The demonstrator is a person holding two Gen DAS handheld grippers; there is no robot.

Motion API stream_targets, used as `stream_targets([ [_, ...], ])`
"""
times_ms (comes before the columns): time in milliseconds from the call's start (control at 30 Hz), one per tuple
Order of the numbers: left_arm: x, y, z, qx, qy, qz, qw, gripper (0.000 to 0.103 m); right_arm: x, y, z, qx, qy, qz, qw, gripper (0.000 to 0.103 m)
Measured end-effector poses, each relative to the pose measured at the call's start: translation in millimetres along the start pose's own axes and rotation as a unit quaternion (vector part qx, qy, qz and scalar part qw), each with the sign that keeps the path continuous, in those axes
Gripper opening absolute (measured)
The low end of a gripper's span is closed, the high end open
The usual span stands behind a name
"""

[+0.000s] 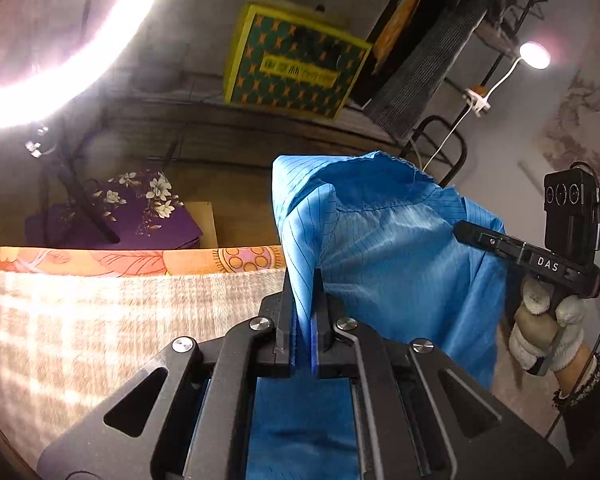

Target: Fold large clothes

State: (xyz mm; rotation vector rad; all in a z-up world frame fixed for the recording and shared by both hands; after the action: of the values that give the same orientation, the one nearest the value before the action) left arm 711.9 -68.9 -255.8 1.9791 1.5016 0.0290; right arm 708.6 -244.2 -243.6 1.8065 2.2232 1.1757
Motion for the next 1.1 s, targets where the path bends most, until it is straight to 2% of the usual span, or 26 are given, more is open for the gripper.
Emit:
stream_targets([
  [267,-28.5,-33.1,-64.5,-0.020,-0.005,0.018,0.9996,0.001,54.5,-14.2,-60.5,-0.019,0.008,-0.035,0.999,0.002],
  [400,-43.3,-57.6,-98.0,-0.028,-0.005,0.029,0.9992,0.001,81.3,-35.4,-92.1,-0.023,0.017,-0.045,0.999,0.002],
  [533,-56.6,-95.9,-126.4,-0.031,0.001,0.044,0.9986,0.001,108.5,-68.3,-122.2,-0.020,0.027,-0.058,0.998,0.002],
  [733,-60.3,-160.8,-141.8,-0.006,-0.001,0.041,0.9991,0.001,134.5,-129.8,-141.9,0.005,0.038,-0.065,0.997,0.002],
  [967,-61.9,-243.8,-134.2,0.048,0.007,0.032,0.9983,0.001,154.6,-211.6,-144.4,0.049,0.044,-0.069,0.995,0.002],
  [1100,-68.8,-287.1,-131.2,0.077,0.020,0.043,0.9959,0.001,158.5,-254.3,-142.6,0.076,0.036,-0.070,0.994,0.002],
])
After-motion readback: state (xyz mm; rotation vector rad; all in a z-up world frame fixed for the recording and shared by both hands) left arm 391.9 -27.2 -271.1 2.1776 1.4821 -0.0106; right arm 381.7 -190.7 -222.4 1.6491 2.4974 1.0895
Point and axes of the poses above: each gripper's, at about its wrist camera, not at the fingertips, and z roughly the way its jaws point, x to its left, y to its top, the point moved 10 cm from there along z, roughly the way its jaws point, and after that the axes turned 11 degrees about x, right-handed, at the moved point
